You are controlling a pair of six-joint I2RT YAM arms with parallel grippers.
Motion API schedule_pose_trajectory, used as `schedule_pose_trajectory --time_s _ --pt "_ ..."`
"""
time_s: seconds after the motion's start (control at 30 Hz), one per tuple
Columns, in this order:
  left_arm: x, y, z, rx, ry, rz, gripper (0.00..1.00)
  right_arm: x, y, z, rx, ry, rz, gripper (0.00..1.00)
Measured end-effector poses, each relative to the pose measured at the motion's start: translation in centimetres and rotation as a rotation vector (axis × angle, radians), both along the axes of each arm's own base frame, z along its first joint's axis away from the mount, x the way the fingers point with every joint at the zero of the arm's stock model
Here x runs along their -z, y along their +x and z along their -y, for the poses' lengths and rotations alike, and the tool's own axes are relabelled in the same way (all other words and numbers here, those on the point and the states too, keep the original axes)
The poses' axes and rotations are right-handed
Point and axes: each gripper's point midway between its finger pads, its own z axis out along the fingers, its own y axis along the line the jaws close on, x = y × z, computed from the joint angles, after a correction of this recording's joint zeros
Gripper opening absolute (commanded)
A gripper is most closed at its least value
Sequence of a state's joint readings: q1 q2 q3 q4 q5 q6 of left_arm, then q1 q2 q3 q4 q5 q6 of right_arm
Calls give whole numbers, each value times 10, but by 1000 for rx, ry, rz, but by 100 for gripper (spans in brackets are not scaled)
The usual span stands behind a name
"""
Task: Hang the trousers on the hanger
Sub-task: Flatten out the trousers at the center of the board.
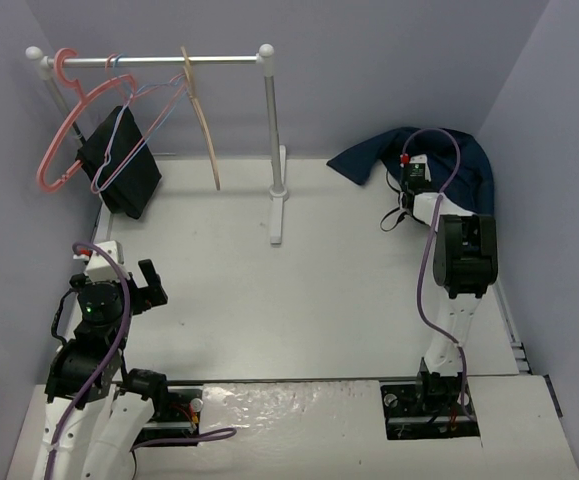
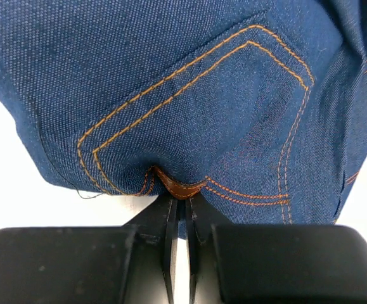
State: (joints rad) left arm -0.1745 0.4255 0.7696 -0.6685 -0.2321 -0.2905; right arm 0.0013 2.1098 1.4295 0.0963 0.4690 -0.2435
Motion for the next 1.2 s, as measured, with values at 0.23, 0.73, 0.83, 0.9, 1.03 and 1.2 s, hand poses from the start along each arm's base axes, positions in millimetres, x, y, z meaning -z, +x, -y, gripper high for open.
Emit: schedule_pose_trajectory --time_s 0.23,0.73,0.83,0.9,1.03,1.2 --pt "0 0 0 2 0 0 97 -46 -1 -14 -2 64 81 0" --pt "-51 1 23 122 -50 25 97 -301 -129 -289 -413 830 575 7" --pt "-64 0 33 172 -77 36 97 -264 -147 -358 -490 903 433 41" --pt "-66 -1 41 206 -98 32 97 -229 -161 -404 -547 925 317 65" --pt "-55 0 55 259 -153 -16 97 -169 -187 -456 -611 926 127 78" --pt "-19 4 79 311 -272 -122 97 -163 -185 -439 -579 914 135 78"
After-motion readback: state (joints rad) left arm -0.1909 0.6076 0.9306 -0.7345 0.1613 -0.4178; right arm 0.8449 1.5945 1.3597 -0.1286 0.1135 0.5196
